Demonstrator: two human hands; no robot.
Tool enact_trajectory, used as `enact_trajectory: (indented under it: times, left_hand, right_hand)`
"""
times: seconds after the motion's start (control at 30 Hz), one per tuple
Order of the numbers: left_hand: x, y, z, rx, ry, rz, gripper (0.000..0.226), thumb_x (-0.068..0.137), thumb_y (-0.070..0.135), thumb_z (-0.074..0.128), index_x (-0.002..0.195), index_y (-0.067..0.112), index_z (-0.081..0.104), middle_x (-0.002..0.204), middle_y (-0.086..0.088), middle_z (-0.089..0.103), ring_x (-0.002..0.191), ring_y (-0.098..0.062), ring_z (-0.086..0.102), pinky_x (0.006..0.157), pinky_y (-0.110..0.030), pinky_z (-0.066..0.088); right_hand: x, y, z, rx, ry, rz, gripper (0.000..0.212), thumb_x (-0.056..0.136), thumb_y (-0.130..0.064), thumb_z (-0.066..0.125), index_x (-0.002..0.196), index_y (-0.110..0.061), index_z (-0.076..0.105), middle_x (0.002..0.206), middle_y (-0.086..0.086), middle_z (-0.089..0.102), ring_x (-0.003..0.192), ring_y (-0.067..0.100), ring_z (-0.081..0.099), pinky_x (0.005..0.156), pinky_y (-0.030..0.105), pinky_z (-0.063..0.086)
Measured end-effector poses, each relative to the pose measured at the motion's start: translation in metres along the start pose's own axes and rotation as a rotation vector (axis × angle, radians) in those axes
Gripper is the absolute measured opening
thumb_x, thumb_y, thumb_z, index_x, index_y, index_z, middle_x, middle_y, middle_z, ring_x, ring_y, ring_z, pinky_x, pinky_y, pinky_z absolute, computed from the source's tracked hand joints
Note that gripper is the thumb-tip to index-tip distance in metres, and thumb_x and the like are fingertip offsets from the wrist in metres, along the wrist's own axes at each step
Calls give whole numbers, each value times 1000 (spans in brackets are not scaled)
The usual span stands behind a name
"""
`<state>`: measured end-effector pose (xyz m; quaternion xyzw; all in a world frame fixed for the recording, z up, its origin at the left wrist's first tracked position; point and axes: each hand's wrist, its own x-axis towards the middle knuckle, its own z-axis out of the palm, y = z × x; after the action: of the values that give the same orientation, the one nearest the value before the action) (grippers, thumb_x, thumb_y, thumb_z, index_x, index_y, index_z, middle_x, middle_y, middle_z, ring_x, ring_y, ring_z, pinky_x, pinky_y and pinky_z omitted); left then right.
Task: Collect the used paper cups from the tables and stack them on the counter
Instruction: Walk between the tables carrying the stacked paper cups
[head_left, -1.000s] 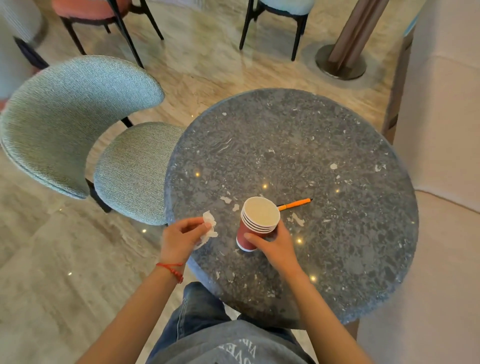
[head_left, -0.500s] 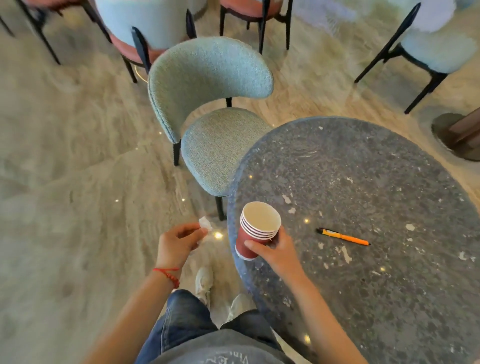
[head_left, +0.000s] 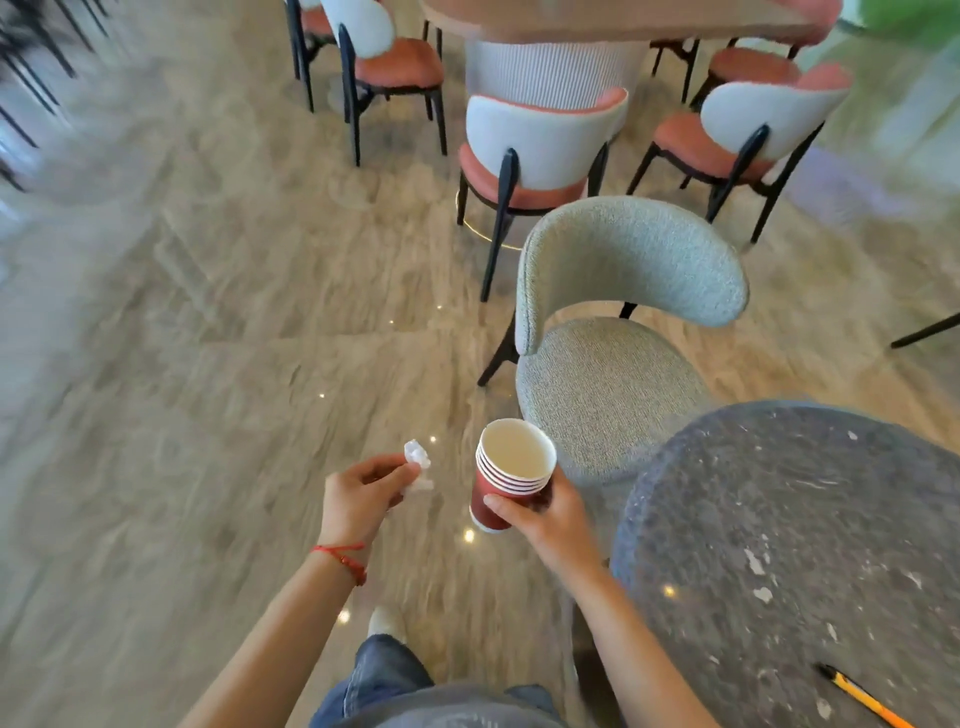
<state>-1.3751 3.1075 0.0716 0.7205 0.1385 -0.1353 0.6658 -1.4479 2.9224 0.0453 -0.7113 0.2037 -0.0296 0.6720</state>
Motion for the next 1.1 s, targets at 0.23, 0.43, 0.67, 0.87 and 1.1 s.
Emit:
enact_trajectory:
  times: [0.23,0.43,0.67,0.87,1.1]
  left_hand:
    - [79,35,-75,-53,59,29,9,76,8,73,74,16,73,50,11,63,42,3,50,43,-9,40]
    - [131,53,-121,-90,123,23,12,74,6,74,69,16,72,49,11,61,41,2,49,42,-9,40]
    - [193,57,-135,-106,175,-26,11,75,4,72,71,14,72,49,11,61,41,3,48,43,-9,39]
    - [276,79,-120,-89,184,-59,6,75,6,73,74,12,73,62,-2,64,42,2,49,43,-9,39]
    - [386,141,-96,-132,226,-54,12,73,6,75,67,16,73,49,10,62,43,3,50,44,-9,41]
  right_hand:
    - [71,-38,98,-38,-49,-68,55,55,-31,81,105,-25,60,97,-11,68,88,-5,63,74,8,45]
    - [121,-56,157,-73,-99,-47,62,56,-34,81,111,-14,61,101,-2,70,89,2,65,72,11,47]
    - [185,-64,196,-76,-176,-14,53,57,-31,81,105,-27,59,100,-9,69,91,1,65,73,11,48]
    - [276,-80,214,-47,-226,0,58,58,-29,80,112,-22,58,106,-6,68,94,-1,64,76,11,48]
    - [405,-119,224,-74,-264,-5,54,63,-18,85,110,-24,58,104,-7,67,92,-3,63,75,10,49]
